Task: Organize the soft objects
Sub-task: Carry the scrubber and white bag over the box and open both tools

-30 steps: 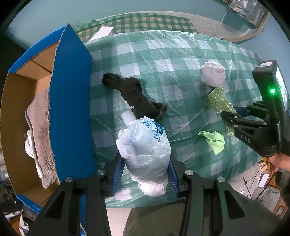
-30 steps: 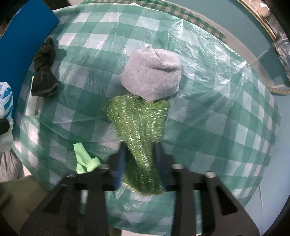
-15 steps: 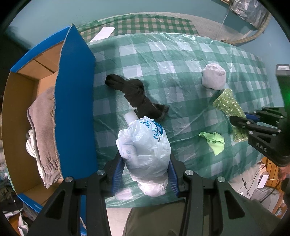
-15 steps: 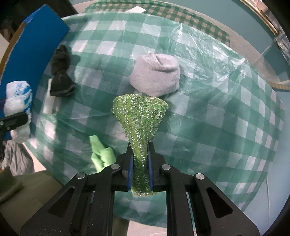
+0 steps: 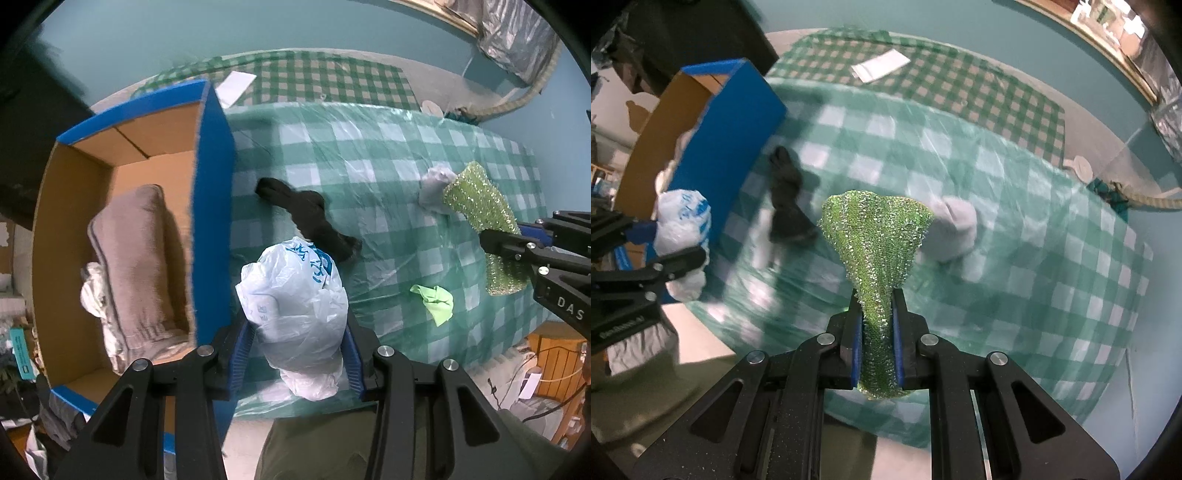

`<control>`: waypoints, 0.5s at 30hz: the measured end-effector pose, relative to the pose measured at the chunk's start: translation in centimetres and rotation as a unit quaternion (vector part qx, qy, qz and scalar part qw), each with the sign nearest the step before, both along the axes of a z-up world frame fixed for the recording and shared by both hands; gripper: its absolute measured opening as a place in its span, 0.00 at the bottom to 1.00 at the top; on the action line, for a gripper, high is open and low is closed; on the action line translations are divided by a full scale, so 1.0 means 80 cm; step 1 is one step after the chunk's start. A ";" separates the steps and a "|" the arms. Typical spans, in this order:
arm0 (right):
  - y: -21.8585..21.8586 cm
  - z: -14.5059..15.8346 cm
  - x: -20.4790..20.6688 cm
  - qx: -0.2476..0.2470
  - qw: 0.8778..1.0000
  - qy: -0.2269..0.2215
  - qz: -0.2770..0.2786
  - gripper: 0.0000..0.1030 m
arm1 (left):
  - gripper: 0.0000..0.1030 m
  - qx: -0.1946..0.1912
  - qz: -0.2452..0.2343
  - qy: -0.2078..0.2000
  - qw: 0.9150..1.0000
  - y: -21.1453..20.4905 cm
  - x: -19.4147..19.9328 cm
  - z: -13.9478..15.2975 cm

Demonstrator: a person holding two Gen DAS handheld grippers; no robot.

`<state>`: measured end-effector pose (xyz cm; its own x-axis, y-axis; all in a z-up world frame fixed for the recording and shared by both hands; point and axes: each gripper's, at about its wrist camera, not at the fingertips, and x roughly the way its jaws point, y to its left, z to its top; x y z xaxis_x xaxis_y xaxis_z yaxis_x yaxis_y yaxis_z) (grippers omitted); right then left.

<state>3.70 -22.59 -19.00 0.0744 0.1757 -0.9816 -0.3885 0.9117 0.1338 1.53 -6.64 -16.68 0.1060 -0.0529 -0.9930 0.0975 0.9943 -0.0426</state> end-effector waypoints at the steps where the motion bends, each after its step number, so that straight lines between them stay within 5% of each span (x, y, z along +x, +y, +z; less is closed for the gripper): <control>1: 0.007 0.006 0.002 0.002 1.000 -0.002 0.003 0.12 | 0.44 0.001 0.003 -0.003 1.000 0.004 -0.001 0.004; 15: 0.110 0.056 0.027 0.043 0.996 -0.024 0.070 0.12 | 0.44 0.000 0.080 -0.019 0.997 0.080 -0.005 0.031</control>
